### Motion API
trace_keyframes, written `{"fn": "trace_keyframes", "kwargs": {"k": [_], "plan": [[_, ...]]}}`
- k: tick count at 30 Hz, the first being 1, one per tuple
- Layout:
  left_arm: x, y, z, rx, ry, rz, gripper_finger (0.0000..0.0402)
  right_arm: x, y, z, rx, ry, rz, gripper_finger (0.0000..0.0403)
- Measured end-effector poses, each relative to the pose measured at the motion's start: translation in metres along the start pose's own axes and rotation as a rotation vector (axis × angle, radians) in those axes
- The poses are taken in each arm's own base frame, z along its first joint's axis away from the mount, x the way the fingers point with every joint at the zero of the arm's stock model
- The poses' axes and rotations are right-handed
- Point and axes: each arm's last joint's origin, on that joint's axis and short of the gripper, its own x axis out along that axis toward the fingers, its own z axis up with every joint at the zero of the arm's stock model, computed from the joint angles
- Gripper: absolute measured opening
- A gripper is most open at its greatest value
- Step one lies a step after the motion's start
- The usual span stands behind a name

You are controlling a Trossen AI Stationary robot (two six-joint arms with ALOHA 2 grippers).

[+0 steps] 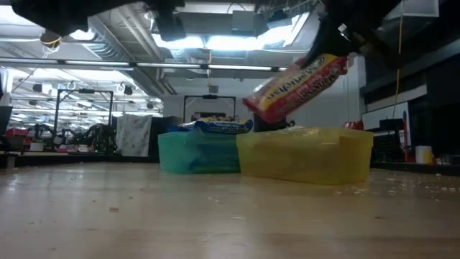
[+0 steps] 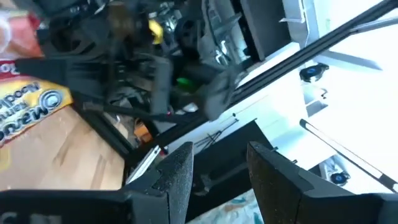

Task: Sort Maruchan noodles
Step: Put the red noodle pack into the yellow bin

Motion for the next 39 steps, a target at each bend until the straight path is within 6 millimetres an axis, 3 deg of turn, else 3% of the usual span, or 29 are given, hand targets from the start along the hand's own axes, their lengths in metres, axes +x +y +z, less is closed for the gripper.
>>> {"fn": "trace_keyframes", "kwargs": {"k": [6,20,31,39], "plan": [[-0.005,-0.016,0.009,0.057,-0.031,-0.023,0.0147,0.001,-0.014,-0.003,0.124,-0.144,-0.042,0.0001],[-0.006,-0.011,0.006,0.091,-0.003,0.037,0.0147,0.02,-0.034,-0.021,0.268,-0.21,-0.076,0.0],[-0.006,-0.008,0.004,0.1,0.004,0.069,0.0147,0.023,-0.041,-0.029,0.041,-0.047,-0.198,0.0005],[-0.006,-0.008,0.004,0.1,0.007,0.069,0.0147,0.023,-0.043,-0.034,-0.148,0.131,-0.243,0.0073]]}}
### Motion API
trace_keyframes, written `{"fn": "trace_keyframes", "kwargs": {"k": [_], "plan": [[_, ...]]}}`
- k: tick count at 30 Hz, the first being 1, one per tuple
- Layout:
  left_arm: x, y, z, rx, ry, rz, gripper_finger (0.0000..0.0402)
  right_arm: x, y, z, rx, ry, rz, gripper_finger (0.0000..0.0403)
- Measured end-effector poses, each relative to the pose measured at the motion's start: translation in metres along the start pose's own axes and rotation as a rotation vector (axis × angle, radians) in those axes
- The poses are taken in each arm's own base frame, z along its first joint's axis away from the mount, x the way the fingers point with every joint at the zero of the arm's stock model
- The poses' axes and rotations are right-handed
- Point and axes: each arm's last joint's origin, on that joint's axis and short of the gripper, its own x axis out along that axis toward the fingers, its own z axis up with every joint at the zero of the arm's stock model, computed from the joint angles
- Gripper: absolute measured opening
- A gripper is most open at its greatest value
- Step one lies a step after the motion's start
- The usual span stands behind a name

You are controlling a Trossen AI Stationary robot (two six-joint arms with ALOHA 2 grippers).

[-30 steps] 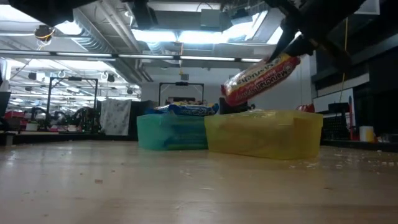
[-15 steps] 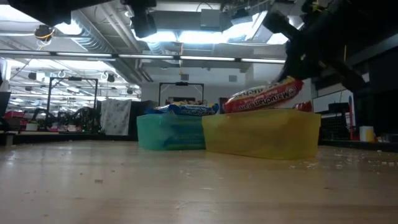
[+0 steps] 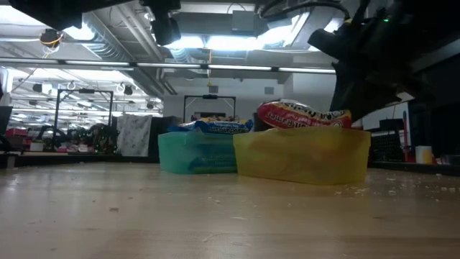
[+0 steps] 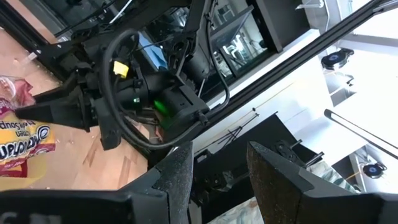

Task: Sort Maruchan noodles
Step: Put the red noodle pack into the yellow bin, then return to Home Position

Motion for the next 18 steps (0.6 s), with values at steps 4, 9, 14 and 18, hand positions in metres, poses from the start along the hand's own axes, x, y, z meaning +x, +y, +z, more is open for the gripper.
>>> {"fn": "trace_keyframes", "kwargs": {"k": [4,9,14,18], "plan": [[0.0,0.001,-0.002,0.007,0.033,0.003,0.0147,-0.001,0.0,0.0,-0.085,0.039,0.0,0.0122],[0.0,0.004,-0.005,0.013,0.078,0.026,0.0147,-0.013,-0.001,0.01,-0.132,0.049,0.041,0.0174],[0.0,0.004,-0.005,0.059,0.076,0.02,0.0147,-0.031,-0.005,0.025,-0.16,0.045,0.089,0.0201],[0.0,-0.003,-0.002,0.132,0.079,-0.076,0.0147,-0.048,-0.009,0.042,-0.211,0.009,0.158,0.0206]]}}
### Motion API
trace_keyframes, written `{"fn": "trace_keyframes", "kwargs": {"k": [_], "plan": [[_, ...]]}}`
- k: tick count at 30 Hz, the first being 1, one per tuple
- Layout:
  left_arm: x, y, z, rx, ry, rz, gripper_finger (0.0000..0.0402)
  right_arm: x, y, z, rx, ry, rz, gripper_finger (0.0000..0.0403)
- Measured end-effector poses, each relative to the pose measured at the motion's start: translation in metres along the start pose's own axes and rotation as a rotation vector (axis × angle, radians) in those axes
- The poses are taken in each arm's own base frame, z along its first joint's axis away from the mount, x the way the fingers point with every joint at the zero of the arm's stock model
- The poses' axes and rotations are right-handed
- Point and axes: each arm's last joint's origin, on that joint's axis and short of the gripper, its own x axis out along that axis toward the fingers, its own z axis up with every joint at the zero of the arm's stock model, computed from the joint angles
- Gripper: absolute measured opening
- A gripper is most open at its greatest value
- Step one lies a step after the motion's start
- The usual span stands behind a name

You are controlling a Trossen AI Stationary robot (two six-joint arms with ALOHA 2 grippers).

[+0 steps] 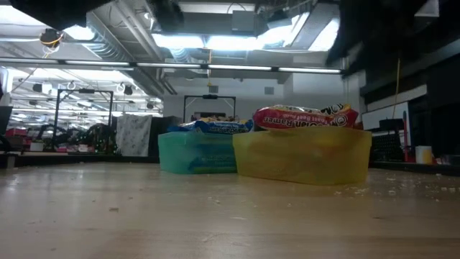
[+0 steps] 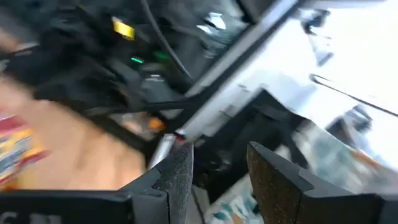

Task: Sort Maruchan noodles
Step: Return to Home Position

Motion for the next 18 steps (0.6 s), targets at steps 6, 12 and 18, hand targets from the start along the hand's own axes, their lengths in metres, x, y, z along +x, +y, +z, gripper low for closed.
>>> {"fn": "trace_keyframes", "kwargs": {"k": [6,12,18], "plan": [[-0.015,-0.017,0.037,0.228,0.049,-0.314,0.0147,-0.053,-0.005,0.044,-0.48,-0.132,0.152,0.0196],[-0.05,-0.02,0.093,0.209,-0.046,-0.284,0.0147,-0.121,-0.029,0.1,-0.667,-0.411,0.154,0.0194],[-0.093,-0.033,0.129,0.396,0.002,-0.392,0.0147,-0.166,-0.105,0.127,-0.541,-0.575,0.202,0.0193]]}}
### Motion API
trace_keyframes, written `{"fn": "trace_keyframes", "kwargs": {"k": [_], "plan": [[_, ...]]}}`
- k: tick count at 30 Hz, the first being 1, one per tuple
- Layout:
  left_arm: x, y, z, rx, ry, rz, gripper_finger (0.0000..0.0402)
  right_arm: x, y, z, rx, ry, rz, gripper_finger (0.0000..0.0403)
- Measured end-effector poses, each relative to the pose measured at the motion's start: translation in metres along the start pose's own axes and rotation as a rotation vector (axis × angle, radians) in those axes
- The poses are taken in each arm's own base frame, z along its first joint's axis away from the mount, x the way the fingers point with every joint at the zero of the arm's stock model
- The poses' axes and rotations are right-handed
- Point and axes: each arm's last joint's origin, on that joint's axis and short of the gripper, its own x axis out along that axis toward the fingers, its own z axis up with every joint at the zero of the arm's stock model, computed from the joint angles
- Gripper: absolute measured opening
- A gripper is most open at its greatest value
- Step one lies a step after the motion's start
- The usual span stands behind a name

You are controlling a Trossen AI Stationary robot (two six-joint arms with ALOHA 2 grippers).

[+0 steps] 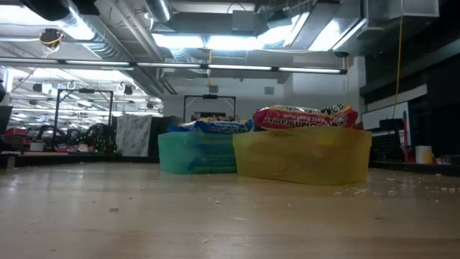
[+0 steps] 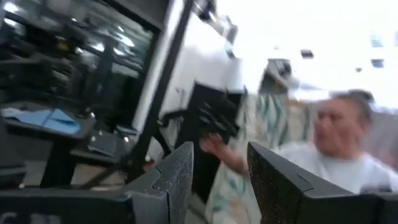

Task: Sort Maruchan noodles
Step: Return to Home Position

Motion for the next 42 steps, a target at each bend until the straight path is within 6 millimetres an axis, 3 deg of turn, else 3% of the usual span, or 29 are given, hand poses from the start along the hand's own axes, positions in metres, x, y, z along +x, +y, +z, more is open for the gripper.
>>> {"fn": "trace_keyframes", "kwargs": {"k": [4,7,13,17,24,29,34,42], "plan": [[-0.02,-0.003,0.01,0.087,0.039,0.007,0.0147,-0.023,-0.038,-0.034,0.166,-0.054,0.115,0.0193],[-0.034,0.0,0.002,0.114,0.047,0.055,0.0147,-0.025,-0.048,-0.067,0.308,-0.139,0.176,0.0193],[-0.062,0.01,-0.059,0.101,0.01,0.203,0.0147,-0.002,-0.03,-0.136,0.381,-0.25,0.187,0.0193],[-0.081,0.0,-0.106,0.106,-0.065,0.24,0.0147,0.014,-0.012,-0.172,0.406,-0.248,0.251,0.0193],[-0.073,-0.002,-0.137,0.076,0.076,0.31,0.0147,0.038,0.012,-0.225,0.378,-0.186,0.257,0.0193],[-0.068,-0.007,-0.147,0.071,0.151,0.249,0.0147,0.043,0.018,-0.232,0.381,-0.227,0.278,0.0193],[-0.068,-0.015,-0.146,0.017,0.211,0.058,0.0147,0.043,0.017,-0.234,0.332,-0.217,0.234,0.0193],[-0.069,-0.013,-0.147,0.005,0.202,0.11,0.0147,0.043,0.018,-0.234,0.334,-0.212,0.255,0.0193]]}}
